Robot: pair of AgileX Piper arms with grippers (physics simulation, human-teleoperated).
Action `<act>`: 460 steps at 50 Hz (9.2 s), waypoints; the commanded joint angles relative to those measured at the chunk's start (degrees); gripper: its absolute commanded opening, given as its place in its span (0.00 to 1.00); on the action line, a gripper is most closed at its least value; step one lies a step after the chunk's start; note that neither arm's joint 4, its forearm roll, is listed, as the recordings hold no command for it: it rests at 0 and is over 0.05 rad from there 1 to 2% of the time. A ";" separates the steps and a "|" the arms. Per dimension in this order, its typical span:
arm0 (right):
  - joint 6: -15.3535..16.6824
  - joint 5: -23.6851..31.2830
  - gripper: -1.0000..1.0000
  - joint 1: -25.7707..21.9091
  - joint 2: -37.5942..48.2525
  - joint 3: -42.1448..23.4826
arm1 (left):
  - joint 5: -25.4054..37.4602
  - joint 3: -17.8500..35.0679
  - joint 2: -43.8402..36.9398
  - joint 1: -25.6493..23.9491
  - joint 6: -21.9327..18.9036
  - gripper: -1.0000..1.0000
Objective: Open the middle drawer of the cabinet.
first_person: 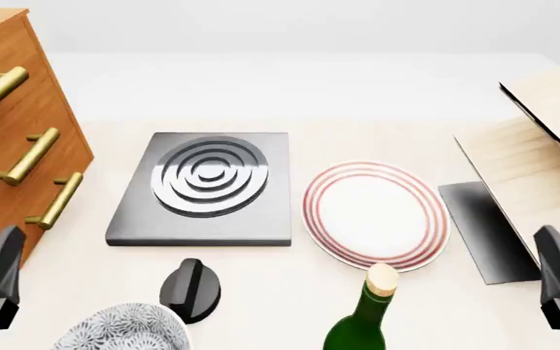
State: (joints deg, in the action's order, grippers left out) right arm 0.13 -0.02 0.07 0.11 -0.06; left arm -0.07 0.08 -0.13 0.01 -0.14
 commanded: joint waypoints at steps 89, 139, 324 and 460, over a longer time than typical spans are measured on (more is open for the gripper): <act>0.21 -0.31 1.00 -0.06 0.98 -0.10 | -8.79 7.85 -12.96 -8.82 -42.52 1.00; 0.20 -0.30 1.00 -0.08 0.96 -0.10 | -13.16 11.51 -33.49 -7.51 -51.43 1.00; 0.20 -0.22 1.00 0.04 0.86 -0.07 | -55.96 16.35 -85.99 16.52 -63.51 1.00; 0.21 -0.24 1.00 0.04 0.87 -0.08 | -66.47 13.17 -90.95 2.10 -77.62 0.00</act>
State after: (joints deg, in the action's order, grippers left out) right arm 0.43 -0.35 0.16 1.26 -0.14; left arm -69.15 13.49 -91.30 5.38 -77.73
